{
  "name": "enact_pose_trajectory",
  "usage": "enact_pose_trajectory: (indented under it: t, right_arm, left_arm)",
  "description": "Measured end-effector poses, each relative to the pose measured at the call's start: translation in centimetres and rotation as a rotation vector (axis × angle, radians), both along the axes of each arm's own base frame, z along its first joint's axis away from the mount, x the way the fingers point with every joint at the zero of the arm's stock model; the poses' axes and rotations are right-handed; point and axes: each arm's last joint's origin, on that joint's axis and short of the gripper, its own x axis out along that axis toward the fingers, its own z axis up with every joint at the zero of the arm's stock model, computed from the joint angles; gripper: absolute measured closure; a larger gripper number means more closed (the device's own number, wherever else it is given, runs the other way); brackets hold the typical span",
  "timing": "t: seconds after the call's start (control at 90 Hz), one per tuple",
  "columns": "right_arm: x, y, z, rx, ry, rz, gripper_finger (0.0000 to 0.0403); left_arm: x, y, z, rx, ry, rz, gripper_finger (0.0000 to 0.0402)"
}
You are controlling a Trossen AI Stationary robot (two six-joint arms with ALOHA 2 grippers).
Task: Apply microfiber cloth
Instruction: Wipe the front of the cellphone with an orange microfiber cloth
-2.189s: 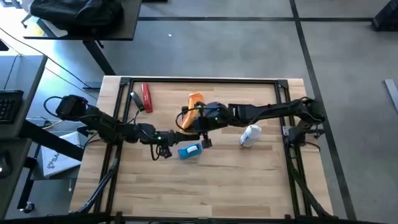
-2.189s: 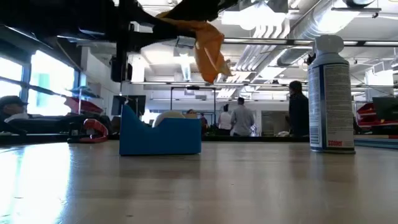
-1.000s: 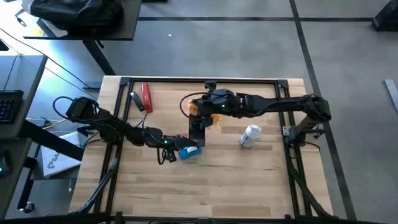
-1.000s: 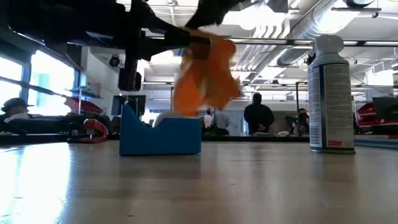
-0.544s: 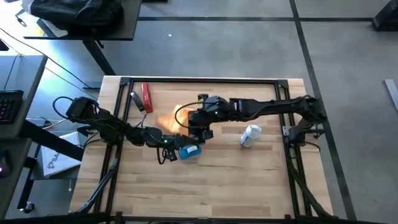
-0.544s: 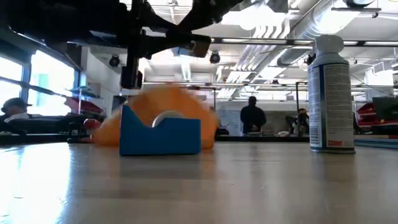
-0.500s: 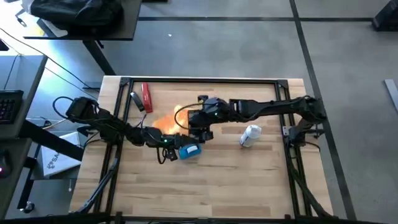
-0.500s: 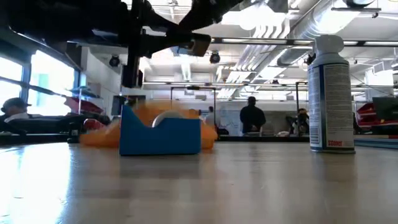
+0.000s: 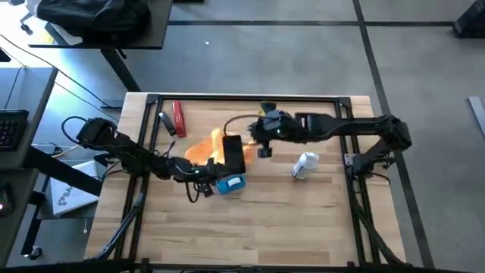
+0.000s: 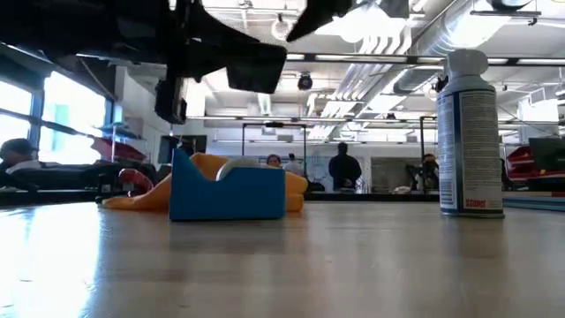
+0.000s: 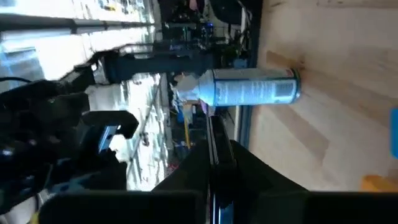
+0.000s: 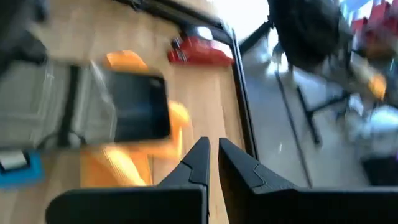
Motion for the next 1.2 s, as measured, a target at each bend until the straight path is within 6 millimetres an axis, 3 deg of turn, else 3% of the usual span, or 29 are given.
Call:
enact_pose_trajectory:
  t: [0.3,0.567,0.878,1.2]
  right_arm:
    - [1.6,-3.1,-5.3,0.290,0.040,-0.007,0.0304]
    - [5.4,-2.7,-11.4,0.368,0.083,0.064,0.0242]
    - [9.0,-2.7,-17.4,0.526,0.001,0.145,0.0213]
    - [10.0,-1.2,-20.9,0.558,0.041,0.170,0.0213]
  left_arm:
    - [-3.4,-0.3,-0.6,0.051,0.015,0.123,0.0387]
    - [-6.2,-0.8,-0.7,0.009,-0.007,0.144,0.0387]
    - [-8.2,-0.4,-2.2,0.004,0.030,0.150,0.0387]
    - [-8.3,-0.5,-2.4,-0.015,0.033,0.149,0.0387]
